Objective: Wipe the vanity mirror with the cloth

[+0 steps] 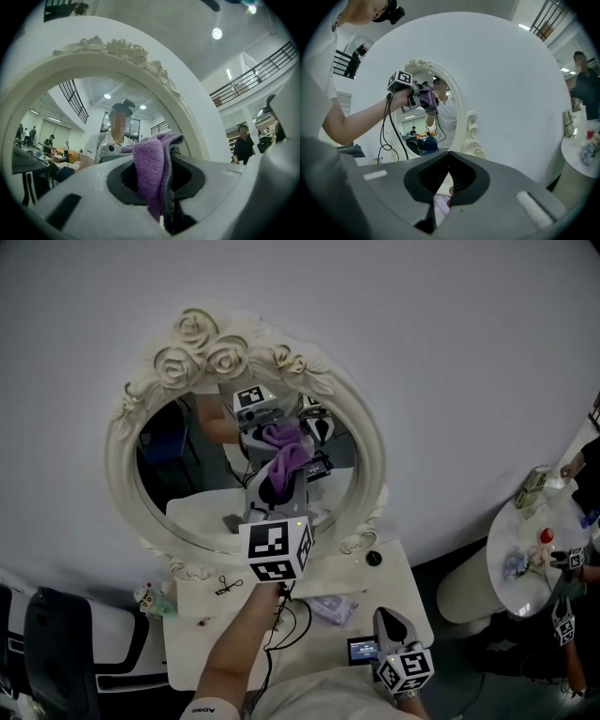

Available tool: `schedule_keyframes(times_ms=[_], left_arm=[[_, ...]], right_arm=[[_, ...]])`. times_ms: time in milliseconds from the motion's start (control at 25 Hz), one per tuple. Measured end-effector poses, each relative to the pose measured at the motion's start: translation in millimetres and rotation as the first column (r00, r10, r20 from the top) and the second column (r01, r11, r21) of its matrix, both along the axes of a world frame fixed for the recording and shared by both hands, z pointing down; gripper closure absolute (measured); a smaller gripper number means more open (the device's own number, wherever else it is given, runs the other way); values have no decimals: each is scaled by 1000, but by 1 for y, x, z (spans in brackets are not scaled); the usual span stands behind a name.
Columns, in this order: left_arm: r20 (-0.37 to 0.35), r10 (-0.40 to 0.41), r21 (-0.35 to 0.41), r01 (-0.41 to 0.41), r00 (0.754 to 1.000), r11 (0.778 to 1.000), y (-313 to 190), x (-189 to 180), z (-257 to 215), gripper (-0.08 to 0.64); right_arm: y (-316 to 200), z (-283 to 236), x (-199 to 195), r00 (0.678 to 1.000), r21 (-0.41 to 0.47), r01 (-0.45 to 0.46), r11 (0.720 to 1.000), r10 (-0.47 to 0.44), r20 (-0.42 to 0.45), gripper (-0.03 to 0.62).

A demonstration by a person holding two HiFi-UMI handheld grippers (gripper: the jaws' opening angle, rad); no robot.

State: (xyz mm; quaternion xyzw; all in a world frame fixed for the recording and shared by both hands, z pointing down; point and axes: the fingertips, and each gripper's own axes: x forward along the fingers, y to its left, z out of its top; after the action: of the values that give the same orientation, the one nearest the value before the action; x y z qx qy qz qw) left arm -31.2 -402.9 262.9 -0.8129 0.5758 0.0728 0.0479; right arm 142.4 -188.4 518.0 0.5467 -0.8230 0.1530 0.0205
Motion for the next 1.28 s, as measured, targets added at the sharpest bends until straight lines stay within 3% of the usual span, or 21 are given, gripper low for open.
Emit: schedule_keyframes(times_ms=[240,680,840,1280], left_arm=[[26,-110,4,110,994,994,12,-65,-4,463],[48,-289,3,290,956,957,35,-168,-6,463],[81,-352,14,352,933,936,40,-198,-5,463],[29,-511,-2,512,859,859,55,-258,1,463]], right_arm=[[-11,-1,-39,995,5,104,995,-104,8,584],[-18,-6,-102,970,28,243,970,-243,7,584],[-19,-8,-110,968,32,250,968,-251,10,584],[-19,-8,-103,970,30,242,970,-242,0,584]])
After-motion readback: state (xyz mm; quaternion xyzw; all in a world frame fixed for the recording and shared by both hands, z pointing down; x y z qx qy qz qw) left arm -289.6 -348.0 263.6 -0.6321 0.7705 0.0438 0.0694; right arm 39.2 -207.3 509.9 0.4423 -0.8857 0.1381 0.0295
